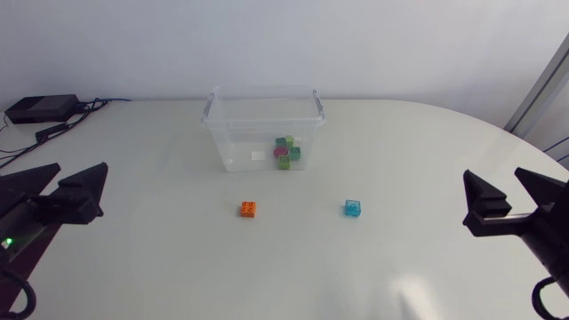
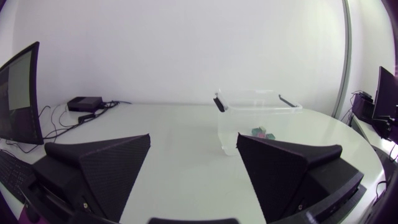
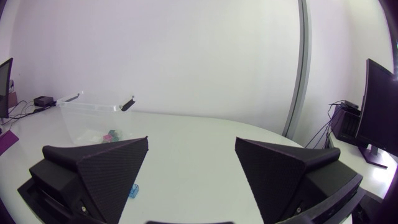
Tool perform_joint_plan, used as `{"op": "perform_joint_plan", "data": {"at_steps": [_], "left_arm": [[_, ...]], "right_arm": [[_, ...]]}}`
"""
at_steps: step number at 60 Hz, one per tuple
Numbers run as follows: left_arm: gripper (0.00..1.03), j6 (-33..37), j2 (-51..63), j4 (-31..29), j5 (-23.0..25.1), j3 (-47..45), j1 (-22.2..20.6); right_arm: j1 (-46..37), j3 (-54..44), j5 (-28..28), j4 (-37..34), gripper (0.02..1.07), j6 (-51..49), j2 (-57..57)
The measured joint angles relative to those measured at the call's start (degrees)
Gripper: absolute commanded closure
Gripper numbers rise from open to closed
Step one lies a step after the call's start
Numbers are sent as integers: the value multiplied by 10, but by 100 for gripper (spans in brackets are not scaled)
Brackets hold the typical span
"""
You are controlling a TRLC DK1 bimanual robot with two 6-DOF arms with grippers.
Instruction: Place the duplo bricks in the container
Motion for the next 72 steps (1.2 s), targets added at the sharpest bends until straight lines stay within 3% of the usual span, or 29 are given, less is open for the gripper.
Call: {"op": "perform_joint_plan", "data": {"at_steps": [12,30,52,72], "left_arm": [[6,-27,206,-156,0,157,-12],[17,-39,422,-247,33,310,-34],[18,-74,665,-298,47,435,-146],[18,-104,819,-328,48,543,-198]], "right_arm": [[11,66,0,-18,6,9,101],[26,152,5,-80,6,67,219],[91,227,5,-109,6,125,385],[131,278,15,-118,7,192,546]]}}
